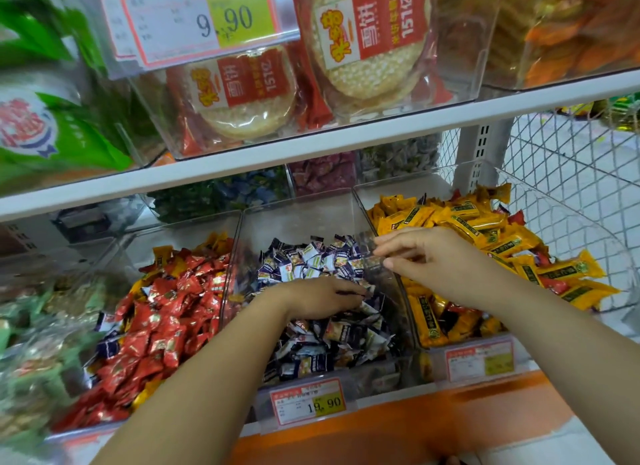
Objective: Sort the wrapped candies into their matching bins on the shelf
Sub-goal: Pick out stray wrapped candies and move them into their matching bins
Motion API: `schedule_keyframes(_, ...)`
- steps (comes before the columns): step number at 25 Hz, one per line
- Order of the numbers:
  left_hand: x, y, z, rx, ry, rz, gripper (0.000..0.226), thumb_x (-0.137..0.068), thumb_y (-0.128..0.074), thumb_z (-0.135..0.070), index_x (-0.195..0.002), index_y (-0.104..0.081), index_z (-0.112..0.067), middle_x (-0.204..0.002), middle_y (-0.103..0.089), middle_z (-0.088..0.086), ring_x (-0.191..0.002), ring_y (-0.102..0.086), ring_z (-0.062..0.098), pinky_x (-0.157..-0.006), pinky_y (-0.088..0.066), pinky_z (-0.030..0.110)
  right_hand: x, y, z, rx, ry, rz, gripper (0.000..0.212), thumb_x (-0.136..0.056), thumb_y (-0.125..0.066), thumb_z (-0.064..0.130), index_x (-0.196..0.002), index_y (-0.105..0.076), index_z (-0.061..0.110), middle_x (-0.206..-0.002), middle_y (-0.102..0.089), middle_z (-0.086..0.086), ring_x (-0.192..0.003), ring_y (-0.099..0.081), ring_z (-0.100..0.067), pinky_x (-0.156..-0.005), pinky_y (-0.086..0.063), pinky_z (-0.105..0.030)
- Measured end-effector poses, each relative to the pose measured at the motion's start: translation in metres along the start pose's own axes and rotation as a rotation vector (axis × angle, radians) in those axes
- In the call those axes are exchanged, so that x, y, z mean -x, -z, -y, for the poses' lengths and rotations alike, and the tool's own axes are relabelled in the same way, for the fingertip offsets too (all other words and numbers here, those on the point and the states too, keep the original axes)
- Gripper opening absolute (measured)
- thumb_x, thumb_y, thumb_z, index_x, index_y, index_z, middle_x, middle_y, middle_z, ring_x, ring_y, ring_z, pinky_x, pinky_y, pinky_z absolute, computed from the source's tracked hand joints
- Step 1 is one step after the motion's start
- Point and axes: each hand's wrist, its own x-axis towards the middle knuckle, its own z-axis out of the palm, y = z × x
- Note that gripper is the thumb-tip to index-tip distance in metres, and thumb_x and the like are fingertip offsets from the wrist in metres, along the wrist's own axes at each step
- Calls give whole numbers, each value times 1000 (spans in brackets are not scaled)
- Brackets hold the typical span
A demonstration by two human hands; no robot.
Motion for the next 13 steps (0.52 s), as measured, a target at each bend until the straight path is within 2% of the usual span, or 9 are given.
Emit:
schedule_keyframes(3,9,-3,-5,-20,7,4,42,-97,-38,-46,-139,-37,-41,-149,-35,-9,-134,-36,14,-111,-27,31,2,1,3,-11,-22,1,22,-88,-61,18,-108,-68,24,-128,-56,11,-101,-58,0,-86,-46,-11)
schedule_keyframes(5,18,0,-9,-2,-26,-8,43,-98,-39,-43,-140,-36,-39,-149,-34,-10,-134,-35,13,-110,-26,29,3,2,7,6,-40,-9,22,-89,-61,18,-109,-67,25,-127,-57,11,-103,-57,0,-91,-44,-15)
schedule_keyframes(7,36,7,-10,24,-101,-104,41,-98,-43,-38,-138,-40,-39,-145,-38,-12,-130,-39,11,-108,-29,25,2,0,15,60,-29,-54,24,-89,-60,19,-111,-66,26,-126,-58,12,-108,-53,0,-94,-41,-17)
schedule_keyframes(10,78,25,-2,58,-167,-491,34,-97,-47,-30,-128,-50,-42,-134,-49,-15,-116,-49,3,-91,-36,15,-10,-10,38,99,56,-87,24,-90,-59,20,-112,-66,27,-121,-61,13,-107,-53,1,-93,-45,-18)
schedule_keyframes(13,115,34,24,163,-100,-872,31,-95,-50,-21,-120,-57,-38,-109,-63,-9,-87,-58,6,-70,-41,11,-30,-30,56,132,94,37,27,-92,-57,22,-117,-63,26,-122,-61,9,-106,-55,-3,-93,-46,-22)
